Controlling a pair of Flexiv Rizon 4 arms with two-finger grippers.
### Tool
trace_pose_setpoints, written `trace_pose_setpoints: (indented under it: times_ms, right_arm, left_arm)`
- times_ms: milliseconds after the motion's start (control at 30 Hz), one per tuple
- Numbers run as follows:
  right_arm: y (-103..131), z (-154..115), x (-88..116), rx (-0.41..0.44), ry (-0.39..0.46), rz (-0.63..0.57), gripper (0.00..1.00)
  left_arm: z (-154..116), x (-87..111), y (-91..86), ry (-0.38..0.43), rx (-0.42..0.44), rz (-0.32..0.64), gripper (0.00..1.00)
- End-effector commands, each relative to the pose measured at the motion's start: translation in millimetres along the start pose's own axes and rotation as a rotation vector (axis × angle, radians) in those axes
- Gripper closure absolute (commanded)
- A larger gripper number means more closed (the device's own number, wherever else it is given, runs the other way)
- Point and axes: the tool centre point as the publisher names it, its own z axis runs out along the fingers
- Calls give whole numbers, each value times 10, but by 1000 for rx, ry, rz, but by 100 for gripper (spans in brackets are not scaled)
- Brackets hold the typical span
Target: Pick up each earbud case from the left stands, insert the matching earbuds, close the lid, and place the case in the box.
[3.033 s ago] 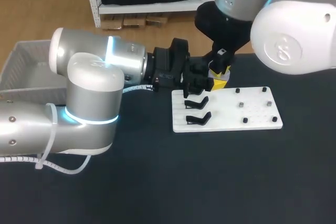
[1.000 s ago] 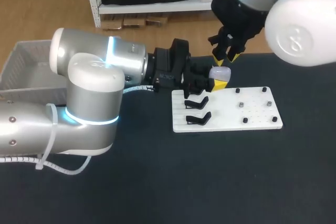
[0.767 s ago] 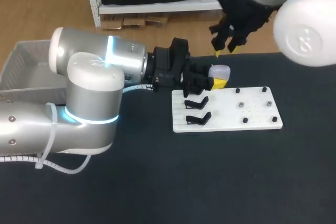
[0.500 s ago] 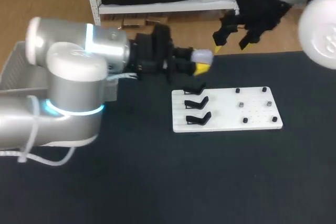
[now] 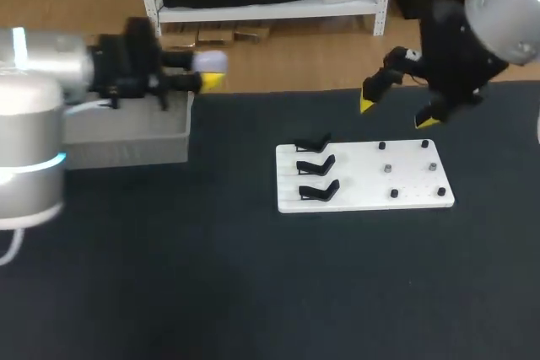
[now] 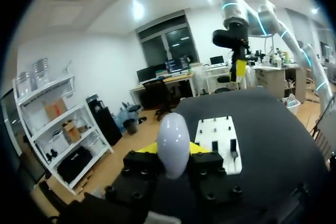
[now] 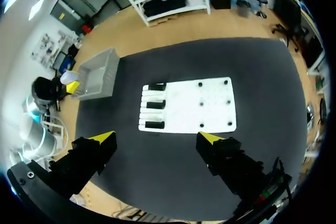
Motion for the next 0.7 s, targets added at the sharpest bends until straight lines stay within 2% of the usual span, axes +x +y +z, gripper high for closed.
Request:
trace_pose_setpoints:
  times_ms: [33,200,367,433,500,700]
  right_arm:
    - [-12,-55,160,-17,-159,29,0]
    - [1,-51,283,-24,-205,73,0]
    - [-10,-13,386,3,-197,112,0]
    - [1,2,434,14,-189,127,0]
    - [16,12,469,22,-186,137,0]
    - [76,48,555,35,-177,162,0]
  left_arm:
    - [-771,350,244,5,-25,-17,100]
    - [-981,715,517,70,-25,-30,100]
    - [-1128,1126,674,129,-75,-89,100]
    - [-1134,1290,717,120,-86,-116,100]
    - [-1102,1454,750,150,-97,-141,100]
    - [-920,1799,843,195,-84,-183,100]
